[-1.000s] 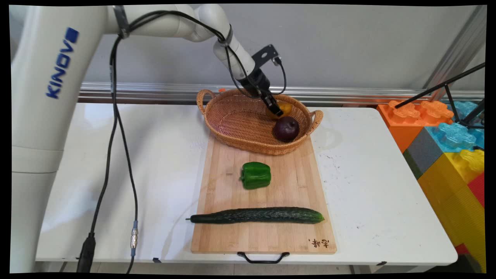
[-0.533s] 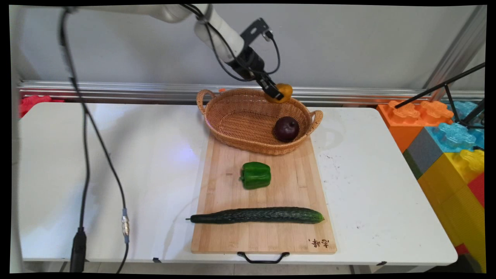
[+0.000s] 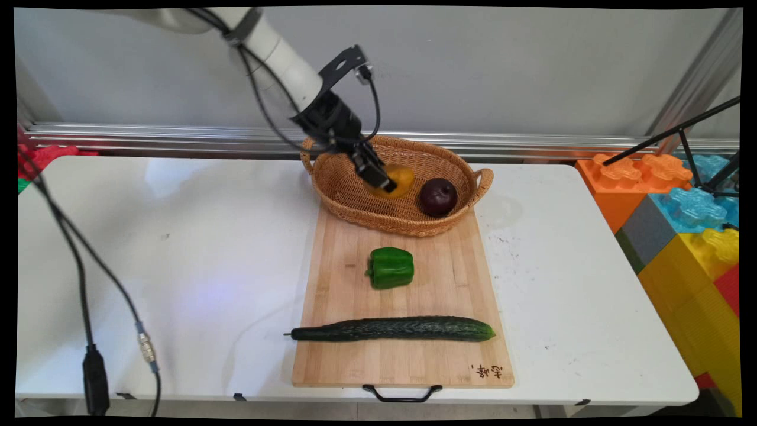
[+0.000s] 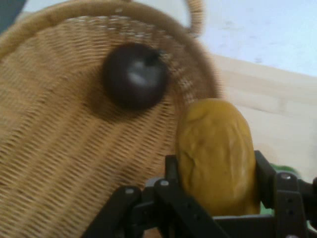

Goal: Place the picked object on the cutting board

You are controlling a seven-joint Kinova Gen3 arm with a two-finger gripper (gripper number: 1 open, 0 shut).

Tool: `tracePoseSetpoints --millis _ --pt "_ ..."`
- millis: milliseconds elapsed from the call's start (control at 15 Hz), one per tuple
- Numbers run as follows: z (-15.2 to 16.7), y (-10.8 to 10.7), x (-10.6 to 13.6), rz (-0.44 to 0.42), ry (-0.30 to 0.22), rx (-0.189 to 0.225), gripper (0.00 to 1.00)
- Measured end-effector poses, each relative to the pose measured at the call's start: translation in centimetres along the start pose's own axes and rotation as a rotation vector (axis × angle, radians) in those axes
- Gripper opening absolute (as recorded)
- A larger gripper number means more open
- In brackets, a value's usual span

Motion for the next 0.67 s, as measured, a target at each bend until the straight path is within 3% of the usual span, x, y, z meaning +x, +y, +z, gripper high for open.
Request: tracePoseSetpoints --millis 333,667 --pt "0.7 5.3 -1.7 -0.037 0.064 -0.052 0.00" --pt "4.6 8.9 -2.4 -0.034 0.076 -0.056 0.00"
